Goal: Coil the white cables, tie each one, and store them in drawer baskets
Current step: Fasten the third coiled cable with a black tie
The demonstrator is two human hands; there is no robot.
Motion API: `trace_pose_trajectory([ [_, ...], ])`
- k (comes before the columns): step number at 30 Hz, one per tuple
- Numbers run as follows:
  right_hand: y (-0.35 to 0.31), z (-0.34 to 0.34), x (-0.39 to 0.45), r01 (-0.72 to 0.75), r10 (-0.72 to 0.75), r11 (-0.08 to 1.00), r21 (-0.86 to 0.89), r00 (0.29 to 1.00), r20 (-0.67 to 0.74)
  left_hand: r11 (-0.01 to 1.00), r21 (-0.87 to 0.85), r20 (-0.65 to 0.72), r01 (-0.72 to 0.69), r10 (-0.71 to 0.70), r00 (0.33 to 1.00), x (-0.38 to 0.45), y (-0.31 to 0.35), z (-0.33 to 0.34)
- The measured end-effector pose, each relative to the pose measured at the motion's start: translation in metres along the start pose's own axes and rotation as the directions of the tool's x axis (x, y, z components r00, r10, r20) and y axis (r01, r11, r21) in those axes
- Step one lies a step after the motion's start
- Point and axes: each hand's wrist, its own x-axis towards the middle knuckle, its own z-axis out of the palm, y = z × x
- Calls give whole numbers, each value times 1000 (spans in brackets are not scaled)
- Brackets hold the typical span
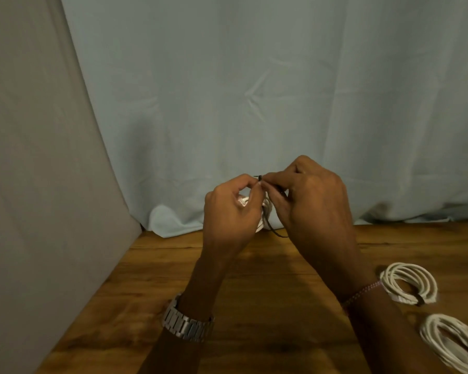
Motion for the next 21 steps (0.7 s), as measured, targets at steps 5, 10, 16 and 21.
trace_pose_trajectory([
  [5,1,-15,4,-53,33,991,121,986,165,998,-61,55,-4,7,998,1,-1,-4],
  [10,8,-32,5,-152,126,953,262,986,112,978,-184,148,97,-70,987,1,5,-8],
  [16,23,-35,14,-379,286,863,333,911,297,944,-300,345,134,-24,938,0,8,-14],
  [21,19,-38,15,-422,244,810,408,874,419,922,-356,446,149,28,894,-2,7,-16],
])
